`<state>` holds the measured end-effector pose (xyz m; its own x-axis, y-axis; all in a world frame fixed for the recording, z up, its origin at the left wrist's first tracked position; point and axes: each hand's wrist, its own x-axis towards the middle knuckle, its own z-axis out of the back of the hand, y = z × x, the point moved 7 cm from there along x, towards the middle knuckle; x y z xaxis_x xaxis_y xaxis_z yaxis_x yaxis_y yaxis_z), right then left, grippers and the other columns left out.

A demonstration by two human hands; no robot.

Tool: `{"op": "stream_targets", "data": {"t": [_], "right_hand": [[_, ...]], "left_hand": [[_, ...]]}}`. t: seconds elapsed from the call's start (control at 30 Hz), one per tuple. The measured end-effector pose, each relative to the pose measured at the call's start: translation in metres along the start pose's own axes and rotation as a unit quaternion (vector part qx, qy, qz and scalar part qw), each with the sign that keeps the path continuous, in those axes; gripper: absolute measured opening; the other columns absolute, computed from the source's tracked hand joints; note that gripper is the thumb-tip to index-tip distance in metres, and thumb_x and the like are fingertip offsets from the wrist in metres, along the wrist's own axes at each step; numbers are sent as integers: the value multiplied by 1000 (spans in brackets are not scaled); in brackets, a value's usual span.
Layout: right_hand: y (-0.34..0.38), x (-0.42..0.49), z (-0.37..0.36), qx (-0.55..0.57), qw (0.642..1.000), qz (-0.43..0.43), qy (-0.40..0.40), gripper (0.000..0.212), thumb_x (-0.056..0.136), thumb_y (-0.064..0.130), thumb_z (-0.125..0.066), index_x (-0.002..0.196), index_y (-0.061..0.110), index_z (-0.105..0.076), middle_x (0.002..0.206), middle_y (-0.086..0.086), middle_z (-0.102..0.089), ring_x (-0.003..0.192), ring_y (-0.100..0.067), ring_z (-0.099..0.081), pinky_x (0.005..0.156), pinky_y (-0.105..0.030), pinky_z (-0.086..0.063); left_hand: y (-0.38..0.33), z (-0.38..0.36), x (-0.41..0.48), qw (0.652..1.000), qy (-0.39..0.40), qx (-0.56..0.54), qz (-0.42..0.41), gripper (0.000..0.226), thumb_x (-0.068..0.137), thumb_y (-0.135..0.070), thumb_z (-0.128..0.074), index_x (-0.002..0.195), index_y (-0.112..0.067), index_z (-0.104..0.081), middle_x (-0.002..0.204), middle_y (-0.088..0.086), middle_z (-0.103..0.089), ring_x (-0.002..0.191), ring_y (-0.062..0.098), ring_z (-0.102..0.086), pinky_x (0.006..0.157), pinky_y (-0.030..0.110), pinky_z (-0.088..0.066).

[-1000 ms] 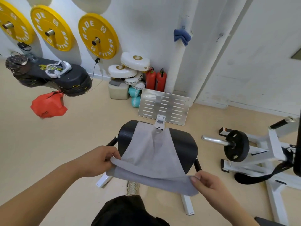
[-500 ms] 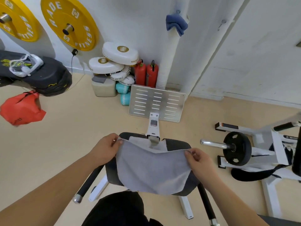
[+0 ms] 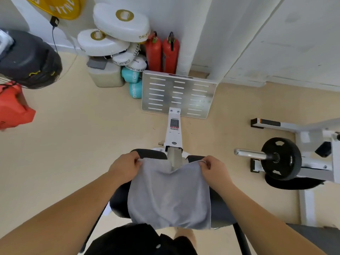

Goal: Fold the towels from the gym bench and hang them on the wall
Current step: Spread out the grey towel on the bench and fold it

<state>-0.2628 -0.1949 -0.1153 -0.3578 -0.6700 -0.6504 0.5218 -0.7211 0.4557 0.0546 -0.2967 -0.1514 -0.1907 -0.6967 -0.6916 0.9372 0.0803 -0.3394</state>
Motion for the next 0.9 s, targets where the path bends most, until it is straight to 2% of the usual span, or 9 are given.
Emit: {"op": "stream_targets", "data": {"t": [0.17,0.3,0.37,0.43,0.5,0.63,0.7,0.77,0.9], "right_hand": [[-2,32,-19,-68,994,0,82,11,101,31,-54,97,26,-63,90,6,-68,83,-18,-63,82,-38,-54],[10,48,-48,-162,970,54,174,50,97,37,-56,145,24,-52,143,2,-53,134,-23,-52,108,-40,-48],[15,54,-63,-210,952,73,209,55,97,43,-54,149,26,-48,150,3,-49,142,-23,-45,113,-43,-45],[20,57,-75,-222,944,77,231,52,99,45,-53,149,27,-49,149,4,-51,140,-22,-47,113,-42,-45],[30,55,-82,-203,949,87,225,49,101,44,-54,148,30,-51,150,4,-53,137,-20,-50,113,-40,-45],[65,33,-88,-128,955,128,236,63,93,42,-68,152,36,-45,157,10,-46,145,-14,-43,116,-32,-38],[95,18,-87,-82,945,182,257,73,84,38,-79,149,38,-46,152,10,-51,139,-12,-48,112,-29,-42],[122,8,-81,-42,939,212,268,66,79,33,-85,138,33,-55,131,10,-63,118,-10,-59,97,-25,-51],[148,1,-53,-47,949,192,247,31,76,36,-86,103,31,-73,98,11,-71,91,-8,-66,79,-28,-55]], "left_hand": [[-11,-19,18,998,37,36,-44,17,101,-36,-50,98,-25,-61,120,-8,-59,100,16,-61,89,37,-54],[-24,-34,24,985,102,92,-101,15,97,-24,-52,110,-28,-59,162,-16,-30,138,18,-43,105,39,-46],[-30,-39,30,980,141,100,-97,24,92,-20,-50,109,-34,-57,154,-15,-39,135,20,-44,105,40,-47],[-31,-37,38,981,151,94,-77,28,89,-21,-51,111,-37,-58,129,-8,-55,123,18,-50,100,39,-50],[-30,-32,43,985,146,72,-58,26,90,-22,-55,113,-34,-61,118,-6,-56,113,16,-52,94,33,-50],[-38,-16,29,988,118,-82,-49,22,88,-13,-61,94,-34,-58,97,-9,-64,79,6,-58,68,17,-43],[-53,2,11,975,94,-191,-67,26,84,-4,-63,95,-28,-61,87,-8,-66,66,7,-54,62,17,-45],[-69,22,-10,960,61,-256,-94,29,82,2,-67,98,-22,-62,83,-8,-67,62,10,-54,62,20,-49],[-76,50,-39,936,21,-338,-97,38,82,-1,-75,108,-24,-58,106,-1,-69,82,25,-70,74,24,-58]]}}
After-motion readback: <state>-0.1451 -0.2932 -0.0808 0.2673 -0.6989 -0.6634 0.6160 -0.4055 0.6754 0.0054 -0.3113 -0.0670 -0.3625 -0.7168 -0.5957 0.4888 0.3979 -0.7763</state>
